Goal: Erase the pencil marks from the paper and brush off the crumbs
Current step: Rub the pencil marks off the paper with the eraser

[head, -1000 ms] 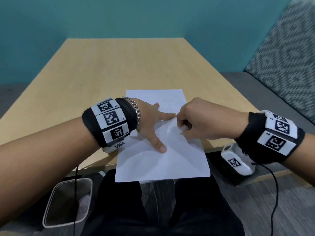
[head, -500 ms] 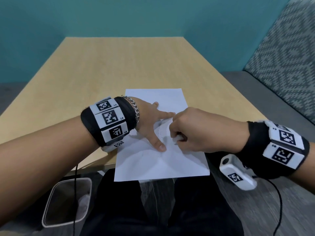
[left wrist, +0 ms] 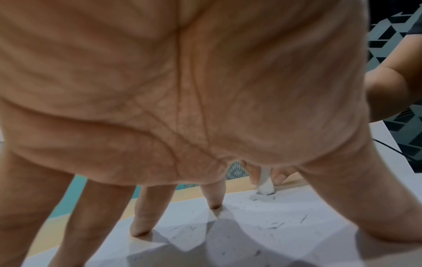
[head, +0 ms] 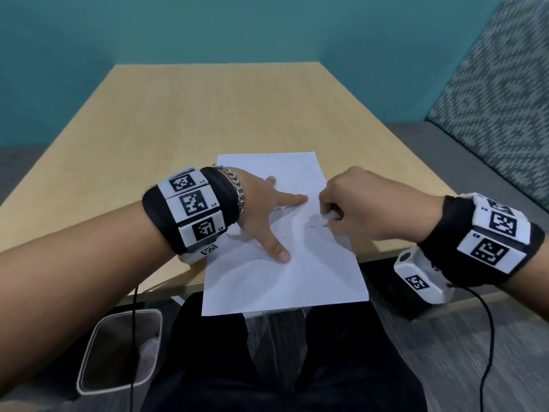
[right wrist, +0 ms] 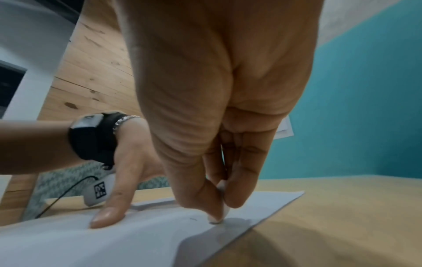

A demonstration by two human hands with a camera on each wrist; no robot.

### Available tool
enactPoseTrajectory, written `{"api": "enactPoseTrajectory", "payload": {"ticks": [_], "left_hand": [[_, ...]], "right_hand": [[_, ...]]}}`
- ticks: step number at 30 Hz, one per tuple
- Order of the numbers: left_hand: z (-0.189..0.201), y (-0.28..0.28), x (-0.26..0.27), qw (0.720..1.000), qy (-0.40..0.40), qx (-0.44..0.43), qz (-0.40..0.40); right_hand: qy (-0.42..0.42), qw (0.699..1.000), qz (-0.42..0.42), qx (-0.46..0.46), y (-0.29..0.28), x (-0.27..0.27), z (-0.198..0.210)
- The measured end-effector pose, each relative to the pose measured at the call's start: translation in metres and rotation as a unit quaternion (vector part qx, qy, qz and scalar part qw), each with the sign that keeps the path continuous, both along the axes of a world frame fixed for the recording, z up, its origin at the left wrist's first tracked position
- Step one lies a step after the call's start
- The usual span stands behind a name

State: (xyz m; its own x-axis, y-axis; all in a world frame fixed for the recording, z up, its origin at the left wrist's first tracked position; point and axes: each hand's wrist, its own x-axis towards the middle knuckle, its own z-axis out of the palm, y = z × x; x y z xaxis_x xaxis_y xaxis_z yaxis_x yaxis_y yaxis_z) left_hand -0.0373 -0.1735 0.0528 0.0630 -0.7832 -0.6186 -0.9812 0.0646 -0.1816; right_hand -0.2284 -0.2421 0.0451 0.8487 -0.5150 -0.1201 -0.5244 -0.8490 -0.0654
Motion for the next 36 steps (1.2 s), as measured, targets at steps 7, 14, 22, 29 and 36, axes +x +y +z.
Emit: {"api": "enactPoseTrajectory", "payload": {"ticks": [7, 14, 22, 29, 36], "left_hand": [[0.001, 0.001, 0.0, 1.0, 0.007, 0.0, 0.006], [0.001, 0.001, 0.0, 1.0, 0.007, -0.004, 0.006], [0.003, 0.002, 0.001, 1.0, 0.01, 0.008, 0.009], [-0.011, 0.008, 0.012, 0.998, 0.044, -0.043, 0.021], [0.001, 0.061, 0.04, 0.995, 0.095, -0.03, 0.017]], "right_hand": [[0.019, 0.998, 0.053, 0.027, 0.022, 0.004, -0.001], [0.003, 1.0, 0.025, -0.009, 0.01, 0.002, 0.001], [-0.056, 0.998, -0.033, 0.021, -0.001, -0.017, 0.015], [-0.186, 0.972, -0.111, 0.094, 0.024, -0.045, 0.014], [-0.228, 0.954, -0.13, 0.145, 0.045, -0.064, -0.005]]}}
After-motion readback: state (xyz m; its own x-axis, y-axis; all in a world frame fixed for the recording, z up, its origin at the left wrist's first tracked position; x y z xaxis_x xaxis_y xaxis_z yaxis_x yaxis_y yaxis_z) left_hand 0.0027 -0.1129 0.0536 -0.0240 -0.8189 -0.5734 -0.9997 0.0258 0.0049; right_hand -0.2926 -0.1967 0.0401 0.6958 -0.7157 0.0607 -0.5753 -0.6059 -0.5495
